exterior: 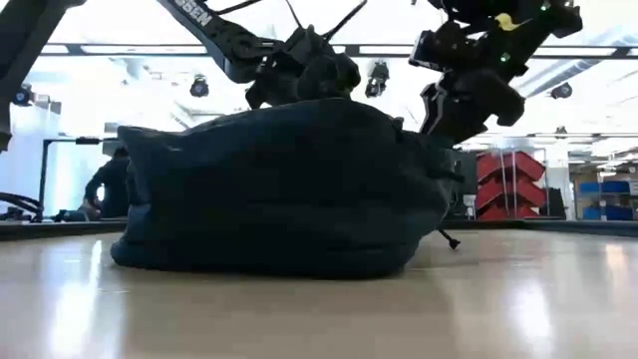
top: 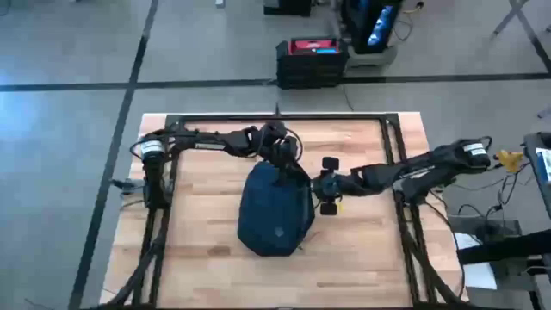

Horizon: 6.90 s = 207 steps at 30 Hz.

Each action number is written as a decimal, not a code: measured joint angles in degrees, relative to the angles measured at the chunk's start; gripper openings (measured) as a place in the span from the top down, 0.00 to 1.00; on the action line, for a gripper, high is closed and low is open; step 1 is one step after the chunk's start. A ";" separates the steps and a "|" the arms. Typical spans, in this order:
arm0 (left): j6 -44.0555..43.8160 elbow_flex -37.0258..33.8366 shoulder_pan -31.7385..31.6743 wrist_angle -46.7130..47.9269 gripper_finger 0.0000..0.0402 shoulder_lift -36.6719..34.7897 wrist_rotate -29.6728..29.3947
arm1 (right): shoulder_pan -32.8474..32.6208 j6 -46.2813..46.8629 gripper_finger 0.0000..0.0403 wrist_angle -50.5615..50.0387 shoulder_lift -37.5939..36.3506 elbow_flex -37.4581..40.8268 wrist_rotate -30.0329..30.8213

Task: Unpack backpack
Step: Close the dark blue backpack, then close the black backpack, then return to Home Position

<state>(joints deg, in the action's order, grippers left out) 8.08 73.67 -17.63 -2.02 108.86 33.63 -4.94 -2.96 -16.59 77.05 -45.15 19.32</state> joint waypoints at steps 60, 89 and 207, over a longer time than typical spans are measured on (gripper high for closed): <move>-13.64 0.79 -7.74 -16.83 1.00 10.69 0.10 | -19.84 17.10 1.00 5.88 6.73 0.26 -4.30; -5.77 -3.55 2.75 18.69 1.00 -19.86 -25.18 | -12.57 -3.02 0.41 8.65 1.35 3.06 -10.91; -17.64 -64.19 27.71 13.23 0.81 -93.26 -64.50 | -2.19 0.42 0.99 22.61 -70.91 44.48 -11.79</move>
<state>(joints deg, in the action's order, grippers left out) -9.56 9.47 10.09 11.21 15.60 -30.87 -7.14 -2.55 6.02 6.15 -0.67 7.53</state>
